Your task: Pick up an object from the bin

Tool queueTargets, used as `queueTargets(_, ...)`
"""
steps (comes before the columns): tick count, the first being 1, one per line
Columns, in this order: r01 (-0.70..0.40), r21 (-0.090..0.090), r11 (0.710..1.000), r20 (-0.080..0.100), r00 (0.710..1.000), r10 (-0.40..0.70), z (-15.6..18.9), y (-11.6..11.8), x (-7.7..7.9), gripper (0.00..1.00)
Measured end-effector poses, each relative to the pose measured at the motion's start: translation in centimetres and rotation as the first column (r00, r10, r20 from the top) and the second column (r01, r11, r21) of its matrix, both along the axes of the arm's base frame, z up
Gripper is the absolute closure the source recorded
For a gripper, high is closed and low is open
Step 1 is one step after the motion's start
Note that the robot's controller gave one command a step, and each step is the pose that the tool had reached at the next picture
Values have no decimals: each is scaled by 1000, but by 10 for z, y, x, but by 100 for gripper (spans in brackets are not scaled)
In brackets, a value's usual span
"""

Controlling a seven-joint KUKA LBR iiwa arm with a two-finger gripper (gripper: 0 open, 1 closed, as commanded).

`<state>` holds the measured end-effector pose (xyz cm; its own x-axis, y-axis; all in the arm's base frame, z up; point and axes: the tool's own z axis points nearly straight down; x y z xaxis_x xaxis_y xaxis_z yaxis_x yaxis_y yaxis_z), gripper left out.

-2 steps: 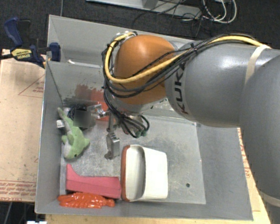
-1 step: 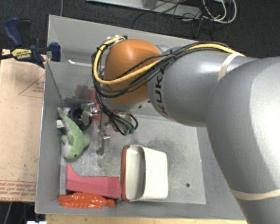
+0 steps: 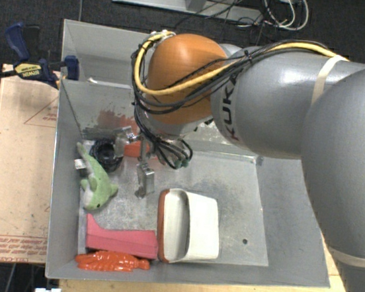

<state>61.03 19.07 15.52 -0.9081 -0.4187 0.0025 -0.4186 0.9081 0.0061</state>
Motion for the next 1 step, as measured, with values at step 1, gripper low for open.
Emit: queueTargets(1,65,7,998,16,998,-65,-44,3,23,0)
